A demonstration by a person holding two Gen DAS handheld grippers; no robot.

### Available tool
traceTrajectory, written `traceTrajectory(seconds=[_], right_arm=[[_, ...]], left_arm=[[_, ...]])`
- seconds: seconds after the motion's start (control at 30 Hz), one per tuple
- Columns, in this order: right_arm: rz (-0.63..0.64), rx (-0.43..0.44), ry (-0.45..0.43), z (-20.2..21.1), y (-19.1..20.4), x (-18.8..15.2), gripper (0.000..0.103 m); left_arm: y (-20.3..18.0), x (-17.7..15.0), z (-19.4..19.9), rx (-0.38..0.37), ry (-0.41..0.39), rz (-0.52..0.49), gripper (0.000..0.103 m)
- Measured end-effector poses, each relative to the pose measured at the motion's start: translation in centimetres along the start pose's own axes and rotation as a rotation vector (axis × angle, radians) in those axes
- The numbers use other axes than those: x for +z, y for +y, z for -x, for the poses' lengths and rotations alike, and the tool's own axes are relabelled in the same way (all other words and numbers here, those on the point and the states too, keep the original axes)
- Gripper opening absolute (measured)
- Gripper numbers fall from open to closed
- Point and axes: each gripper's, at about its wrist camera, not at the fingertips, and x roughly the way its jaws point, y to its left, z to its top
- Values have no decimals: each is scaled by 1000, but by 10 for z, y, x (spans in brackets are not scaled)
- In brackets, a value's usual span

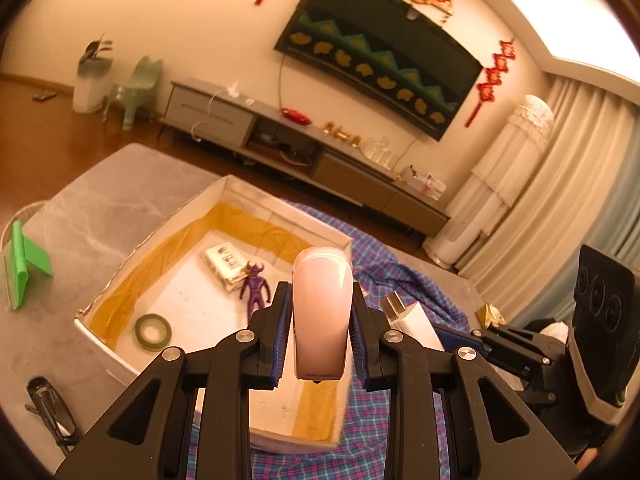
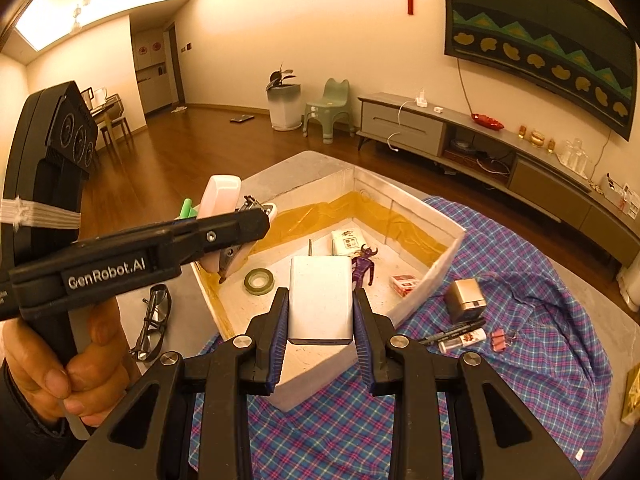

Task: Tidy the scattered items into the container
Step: 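Carry the plastic object and white charger over the foam box with both grippers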

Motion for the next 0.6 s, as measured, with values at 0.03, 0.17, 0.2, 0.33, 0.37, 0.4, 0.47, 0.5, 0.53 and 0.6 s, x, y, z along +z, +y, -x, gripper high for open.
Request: traceTrajectory(seconds=[0.03, 0.17, 0.2, 0.33, 0.37, 0.4, 0.47, 0.5, 0.53, 0.6], right_arm=[[2, 4, 6, -4, 0, 1, 32], [14, 13, 28, -17, 3, 4, 32], [18, 13, 31, -20, 3, 5, 32], [29, 16, 47, -31, 4, 7, 32], [31, 16, 51, -33, 4, 7, 32], [34, 16, 56, -35, 4, 7, 32], [40, 17, 65, -40, 3, 7, 32], [43, 18, 71, -43, 3, 7, 32], [47, 18, 77, -46, 3, 7, 32], [56, 19, 88, -52, 3, 7, 32]], left_arm=[[4, 1, -2, 4, 3, 11, 28], [16, 1, -12, 26, 22, 39, 28], [17, 0, -14, 33, 27, 43, 28], [23, -1, -24, 43, 42, 53, 28], [25, -2, -28, 47, 54, 59, 28], [26, -2, -30, 46, 58, 61, 28], [27, -1, -34, 53, 58, 59, 28], [28, -1, -36, 55, 63, 61, 28], [29, -1, -39, 57, 68, 62, 28], [31, -2, -42, 65, 74, 62, 28]])
